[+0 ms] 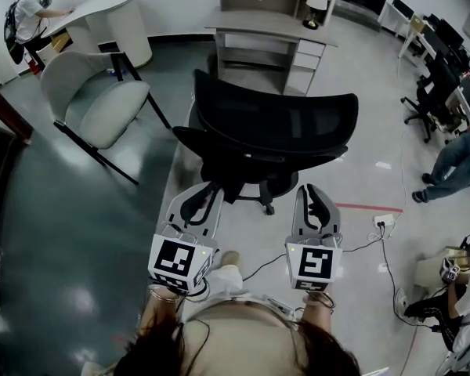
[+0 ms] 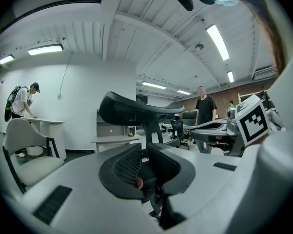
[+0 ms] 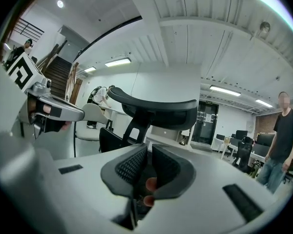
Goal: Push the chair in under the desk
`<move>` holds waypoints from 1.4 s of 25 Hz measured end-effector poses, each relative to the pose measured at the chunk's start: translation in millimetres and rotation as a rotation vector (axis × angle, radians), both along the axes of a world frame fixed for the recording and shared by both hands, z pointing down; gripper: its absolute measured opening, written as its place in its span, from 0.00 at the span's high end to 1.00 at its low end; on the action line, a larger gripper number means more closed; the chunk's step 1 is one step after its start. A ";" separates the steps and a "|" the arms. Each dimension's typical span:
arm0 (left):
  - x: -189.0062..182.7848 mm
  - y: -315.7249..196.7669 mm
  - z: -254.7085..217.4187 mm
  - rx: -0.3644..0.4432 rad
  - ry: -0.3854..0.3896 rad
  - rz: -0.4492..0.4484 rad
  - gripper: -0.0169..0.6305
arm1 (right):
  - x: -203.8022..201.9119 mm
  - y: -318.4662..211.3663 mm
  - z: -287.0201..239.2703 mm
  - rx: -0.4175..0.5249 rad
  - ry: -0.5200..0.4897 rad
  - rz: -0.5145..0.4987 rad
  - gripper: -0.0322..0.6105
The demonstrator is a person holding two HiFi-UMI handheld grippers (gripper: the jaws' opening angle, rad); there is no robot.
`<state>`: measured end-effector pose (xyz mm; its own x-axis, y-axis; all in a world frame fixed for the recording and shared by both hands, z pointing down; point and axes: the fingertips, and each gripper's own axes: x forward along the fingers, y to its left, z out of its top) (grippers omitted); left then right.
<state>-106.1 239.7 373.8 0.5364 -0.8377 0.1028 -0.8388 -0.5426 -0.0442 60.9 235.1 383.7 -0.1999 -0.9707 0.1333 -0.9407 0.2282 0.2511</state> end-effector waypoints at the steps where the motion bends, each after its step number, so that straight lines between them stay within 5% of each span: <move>1: -2.8 -4.9 0.2 0.001 -0.006 -0.003 0.93 | -0.3 -3.8 0.3 -0.004 0.006 0.001 0.91; 22: -20.4 -66.4 21.9 -0.008 -0.167 0.029 0.85 | 9.3 -46.7 30.9 -0.102 0.207 0.098 0.77; 35: -18.0 -89.6 31.1 0.013 -0.273 -0.041 0.80 | 12.8 -74.3 47.5 -0.129 0.332 0.029 0.65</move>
